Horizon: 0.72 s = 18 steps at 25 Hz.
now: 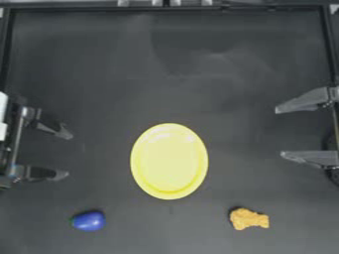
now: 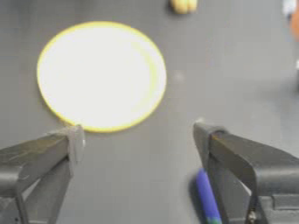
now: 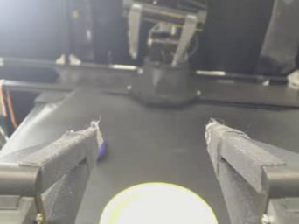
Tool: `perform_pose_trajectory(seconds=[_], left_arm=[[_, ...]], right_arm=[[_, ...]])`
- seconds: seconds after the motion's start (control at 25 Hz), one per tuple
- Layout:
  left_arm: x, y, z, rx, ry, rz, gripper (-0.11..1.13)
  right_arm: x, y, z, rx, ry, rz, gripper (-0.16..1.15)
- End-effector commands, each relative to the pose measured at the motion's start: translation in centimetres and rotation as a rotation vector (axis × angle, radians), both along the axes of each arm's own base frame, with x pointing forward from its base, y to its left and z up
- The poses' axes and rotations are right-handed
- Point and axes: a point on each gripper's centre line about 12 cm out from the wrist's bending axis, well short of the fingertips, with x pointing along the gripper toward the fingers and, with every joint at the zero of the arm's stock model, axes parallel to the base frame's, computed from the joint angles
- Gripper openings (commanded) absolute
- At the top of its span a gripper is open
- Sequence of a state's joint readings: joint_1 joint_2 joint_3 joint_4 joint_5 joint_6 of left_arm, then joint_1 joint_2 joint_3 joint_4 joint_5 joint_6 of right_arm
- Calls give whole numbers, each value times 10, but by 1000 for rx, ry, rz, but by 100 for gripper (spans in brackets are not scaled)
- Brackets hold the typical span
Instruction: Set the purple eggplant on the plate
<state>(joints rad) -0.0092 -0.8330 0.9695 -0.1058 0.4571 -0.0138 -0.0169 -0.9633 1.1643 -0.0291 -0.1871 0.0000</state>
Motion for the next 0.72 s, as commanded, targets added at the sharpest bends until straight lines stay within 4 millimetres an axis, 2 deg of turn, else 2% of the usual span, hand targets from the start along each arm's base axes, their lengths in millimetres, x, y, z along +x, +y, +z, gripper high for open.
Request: perform_pose_trajectory(seconds=[0.04,0.36,0.52,0.72], left_arm=[[13,-4,1,20,56,-13,102],[27,-30,-11,63,238,-3,102],[32,-48,-13,71,266,24,103],[36,-66,-26,32,309,43,103]], right_arm=[[3,-1,9,13,-14,-4,100],[3,-1,10,16,-11,-6,100],[3,-3,11,16,-5,-16,100],[3,-4,11,12,-3,-21,100]])
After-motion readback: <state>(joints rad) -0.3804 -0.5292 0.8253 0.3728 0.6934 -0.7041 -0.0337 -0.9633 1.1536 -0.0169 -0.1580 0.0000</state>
